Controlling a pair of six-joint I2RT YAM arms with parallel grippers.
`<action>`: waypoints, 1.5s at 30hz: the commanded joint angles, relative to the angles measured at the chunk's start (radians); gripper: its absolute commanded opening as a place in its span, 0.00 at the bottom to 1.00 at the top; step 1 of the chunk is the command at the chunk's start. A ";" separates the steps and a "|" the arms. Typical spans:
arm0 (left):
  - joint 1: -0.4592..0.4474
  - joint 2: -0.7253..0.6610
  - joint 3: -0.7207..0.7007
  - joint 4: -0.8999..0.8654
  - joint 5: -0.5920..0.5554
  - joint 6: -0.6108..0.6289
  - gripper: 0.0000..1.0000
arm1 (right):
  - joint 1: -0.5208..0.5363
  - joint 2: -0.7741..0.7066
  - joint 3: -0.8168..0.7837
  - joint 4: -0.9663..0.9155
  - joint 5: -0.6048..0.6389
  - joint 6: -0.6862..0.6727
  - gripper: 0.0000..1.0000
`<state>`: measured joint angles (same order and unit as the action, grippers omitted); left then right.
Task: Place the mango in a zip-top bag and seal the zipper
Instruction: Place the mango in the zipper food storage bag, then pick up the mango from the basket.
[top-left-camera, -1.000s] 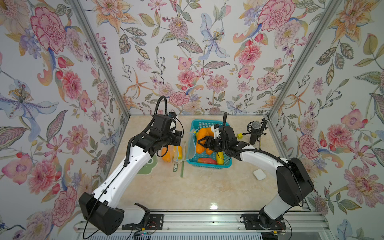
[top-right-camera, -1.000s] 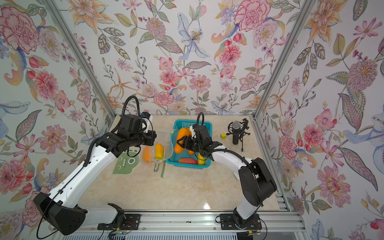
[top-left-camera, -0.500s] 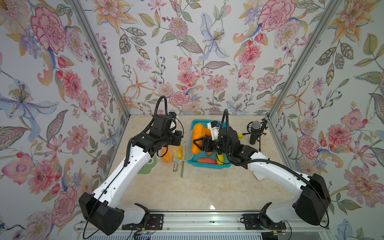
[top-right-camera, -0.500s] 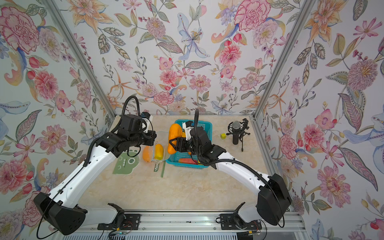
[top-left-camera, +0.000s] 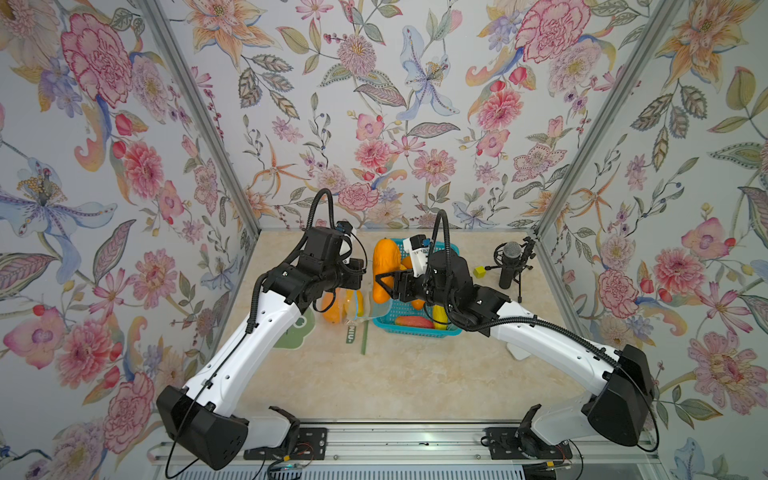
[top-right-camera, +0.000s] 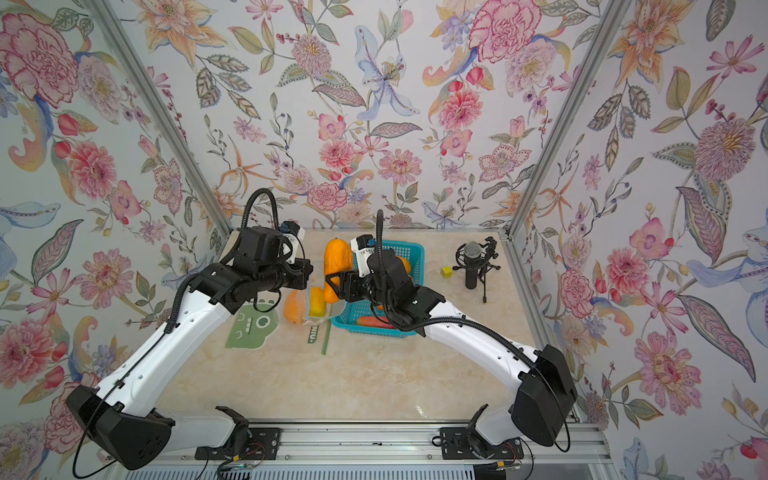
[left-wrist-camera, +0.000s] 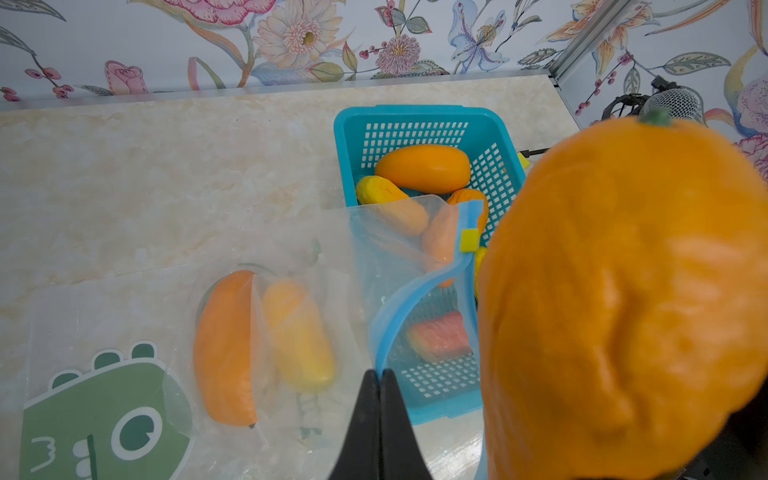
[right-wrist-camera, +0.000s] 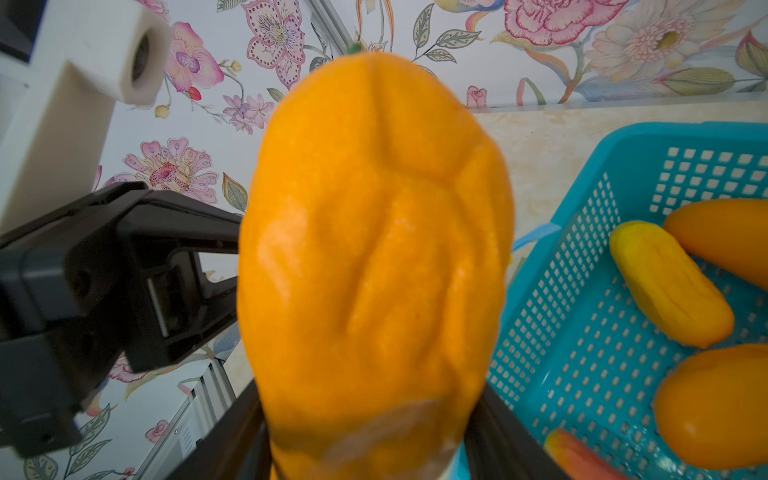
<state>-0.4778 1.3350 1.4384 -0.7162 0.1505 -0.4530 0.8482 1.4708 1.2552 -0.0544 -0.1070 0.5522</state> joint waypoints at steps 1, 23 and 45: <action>0.010 -0.004 0.044 0.008 0.007 -0.007 0.00 | 0.020 0.044 0.046 -0.007 0.020 -0.025 0.63; 0.025 -0.008 0.081 0.004 -0.011 -0.003 0.00 | 0.023 0.050 0.069 -0.038 0.030 -0.046 0.77; 0.038 -0.010 0.021 0.022 0.005 0.000 0.00 | -0.168 -0.058 -0.018 -0.271 0.105 0.117 0.75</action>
<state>-0.4515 1.3350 1.4738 -0.7094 0.1505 -0.4530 0.7052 1.3994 1.2545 -0.2340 -0.0250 0.6125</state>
